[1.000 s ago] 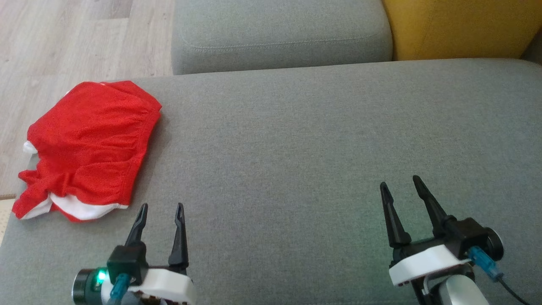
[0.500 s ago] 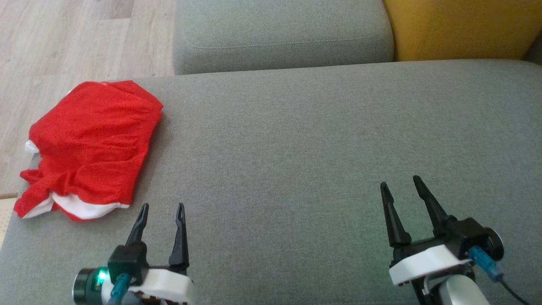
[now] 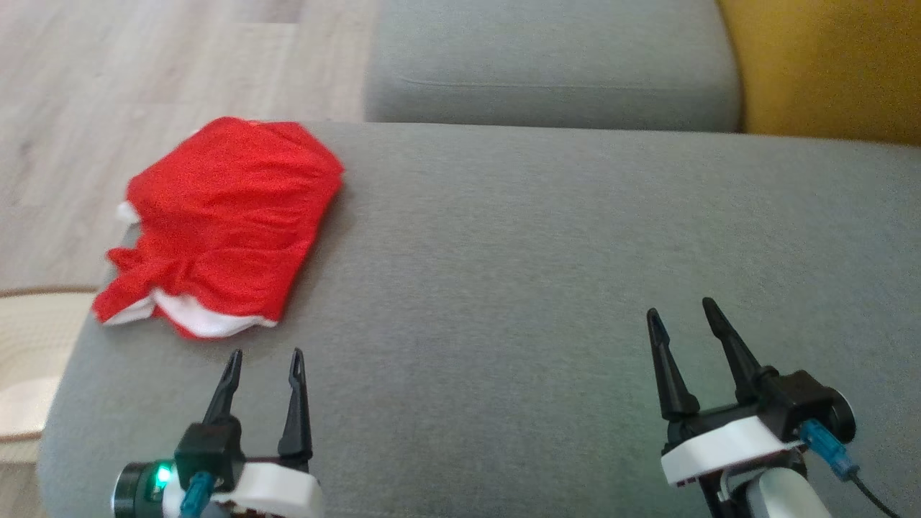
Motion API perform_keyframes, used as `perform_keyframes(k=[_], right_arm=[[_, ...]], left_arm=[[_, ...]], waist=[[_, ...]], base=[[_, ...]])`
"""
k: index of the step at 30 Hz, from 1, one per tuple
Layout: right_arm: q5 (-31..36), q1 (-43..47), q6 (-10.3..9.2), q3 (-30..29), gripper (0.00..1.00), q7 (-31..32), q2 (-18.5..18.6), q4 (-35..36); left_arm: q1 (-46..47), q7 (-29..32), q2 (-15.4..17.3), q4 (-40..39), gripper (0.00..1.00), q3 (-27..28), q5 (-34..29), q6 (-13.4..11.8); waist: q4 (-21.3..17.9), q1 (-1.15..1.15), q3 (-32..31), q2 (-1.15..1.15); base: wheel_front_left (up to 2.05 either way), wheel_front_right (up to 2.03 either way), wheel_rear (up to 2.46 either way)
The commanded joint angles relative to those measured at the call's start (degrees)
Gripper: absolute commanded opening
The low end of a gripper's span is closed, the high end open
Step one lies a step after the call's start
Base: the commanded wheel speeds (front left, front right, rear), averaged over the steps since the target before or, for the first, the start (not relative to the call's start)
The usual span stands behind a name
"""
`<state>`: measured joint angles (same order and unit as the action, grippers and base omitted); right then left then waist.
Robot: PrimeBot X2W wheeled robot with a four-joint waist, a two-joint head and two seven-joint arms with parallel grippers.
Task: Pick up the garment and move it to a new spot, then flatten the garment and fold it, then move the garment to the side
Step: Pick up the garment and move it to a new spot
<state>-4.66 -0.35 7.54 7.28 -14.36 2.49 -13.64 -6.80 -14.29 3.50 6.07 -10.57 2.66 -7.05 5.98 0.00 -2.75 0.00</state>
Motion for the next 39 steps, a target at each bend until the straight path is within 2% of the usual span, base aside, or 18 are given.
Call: perform_keyframes(k=[1, 8, 21, 29, 39], right_arm=[[-0.41, -0.98, -0.05, 1.7, 1.0, -0.63, 0.39, 2.24], [-1.24, -0.29, -0.05, 2.66, 1.0, -0.63, 0.39, 2.44], [-2.19, -0.07, -0.05, 4.03, 1.0, -0.63, 0.39, 2.21], [-2.22, -0.25, -0.05, 4.41, 1.0, -0.63, 0.39, 2.26], [-0.7, -1.31, -0.05, 4.1, 1.0, -0.63, 0.39, 2.44]], left_arm=[[1.33, -0.71, 0.4, -2.05, 1.0, 2.02, -0.47, -0.19], [0.33, -0.71, 1.13, -2.92, 1.0, 2.87, -0.52, -0.2], [-1.42, -0.71, 2.04, -4.13, 1.0, 4.33, -0.41, -0.53], [-2.05, -0.71, 2.81, -4.98, 1.0, 6.19, 0.18, -0.87], [1.28, -0.71, 5.54, -5.06, 1.0, 9.04, 1.15, 0.27]], waist=[[3.78, 0.0, -0.7, 0.0], [11.06, 0.0, -1.25, 0.0], [18.9, 0.0, -1.63, 0.0], [19.62, 0.0, -1.0, 0.0], [16.39, 0.0, 2.76, 0.0]], base=[[0.0, 0.0, 0.0], [0.0, 0.0, 0.0], [0.0, 0.0, 0.0], [0.0, 0.0, 0.0], [0.0, 0.0, 0.0]])
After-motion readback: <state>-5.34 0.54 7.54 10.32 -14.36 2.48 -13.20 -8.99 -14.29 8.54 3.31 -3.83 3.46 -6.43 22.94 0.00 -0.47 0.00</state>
